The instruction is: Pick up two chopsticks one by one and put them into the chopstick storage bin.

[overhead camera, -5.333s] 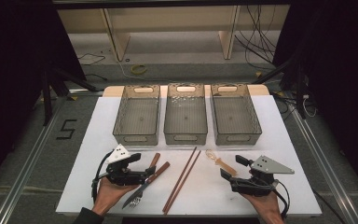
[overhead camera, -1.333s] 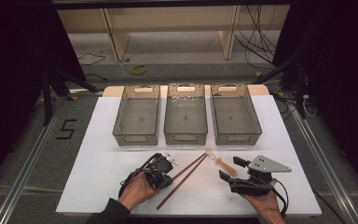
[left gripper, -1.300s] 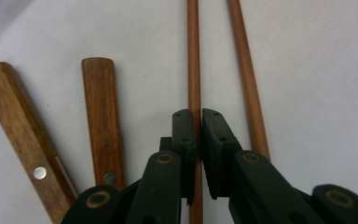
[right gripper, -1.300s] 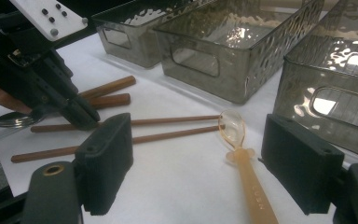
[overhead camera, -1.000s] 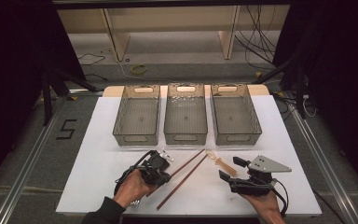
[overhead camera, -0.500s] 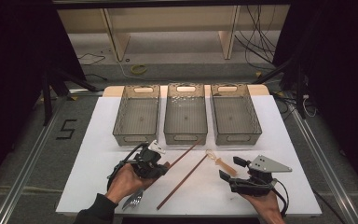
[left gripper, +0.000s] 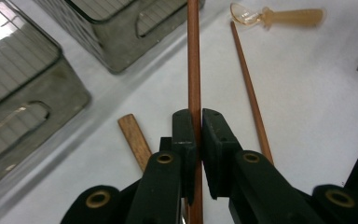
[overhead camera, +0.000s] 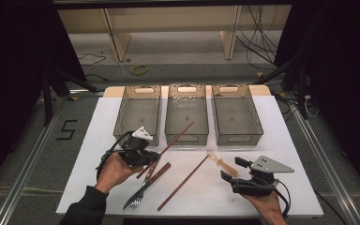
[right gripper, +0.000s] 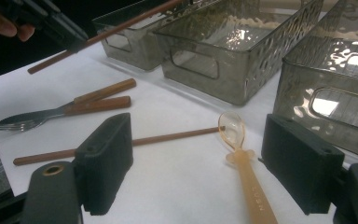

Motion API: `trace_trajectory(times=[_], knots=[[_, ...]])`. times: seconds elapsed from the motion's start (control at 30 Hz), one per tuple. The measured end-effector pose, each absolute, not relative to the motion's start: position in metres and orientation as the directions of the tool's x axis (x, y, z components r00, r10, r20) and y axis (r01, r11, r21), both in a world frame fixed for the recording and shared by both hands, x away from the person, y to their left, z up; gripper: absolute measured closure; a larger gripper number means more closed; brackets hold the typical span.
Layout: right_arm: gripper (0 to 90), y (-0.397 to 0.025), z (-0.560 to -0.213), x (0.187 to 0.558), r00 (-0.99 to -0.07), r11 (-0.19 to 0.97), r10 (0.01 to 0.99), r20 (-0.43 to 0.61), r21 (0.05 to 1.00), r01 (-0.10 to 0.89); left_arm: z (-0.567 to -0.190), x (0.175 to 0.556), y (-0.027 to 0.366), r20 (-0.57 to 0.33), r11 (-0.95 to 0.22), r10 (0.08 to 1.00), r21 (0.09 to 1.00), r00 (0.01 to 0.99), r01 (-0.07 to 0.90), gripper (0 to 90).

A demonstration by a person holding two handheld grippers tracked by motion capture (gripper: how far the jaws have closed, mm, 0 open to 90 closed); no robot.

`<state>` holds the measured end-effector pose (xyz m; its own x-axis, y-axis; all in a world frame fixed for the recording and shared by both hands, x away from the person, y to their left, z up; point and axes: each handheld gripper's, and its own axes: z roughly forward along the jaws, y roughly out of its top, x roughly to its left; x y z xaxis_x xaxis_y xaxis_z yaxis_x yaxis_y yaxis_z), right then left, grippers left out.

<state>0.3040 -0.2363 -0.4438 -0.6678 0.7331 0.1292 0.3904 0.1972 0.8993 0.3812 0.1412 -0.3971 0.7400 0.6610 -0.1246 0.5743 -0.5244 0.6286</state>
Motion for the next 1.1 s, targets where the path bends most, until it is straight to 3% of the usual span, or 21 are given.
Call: trace_trajectory(times=[1.1], knots=[[25.5,-0.237,-0.444,0.304,-0.67,0.196,0.731,0.129,0.901,0.387,-0.359,0.447,0.19,-0.096,-0.372,0.785,0.717,0.612,0.589,83.6]])
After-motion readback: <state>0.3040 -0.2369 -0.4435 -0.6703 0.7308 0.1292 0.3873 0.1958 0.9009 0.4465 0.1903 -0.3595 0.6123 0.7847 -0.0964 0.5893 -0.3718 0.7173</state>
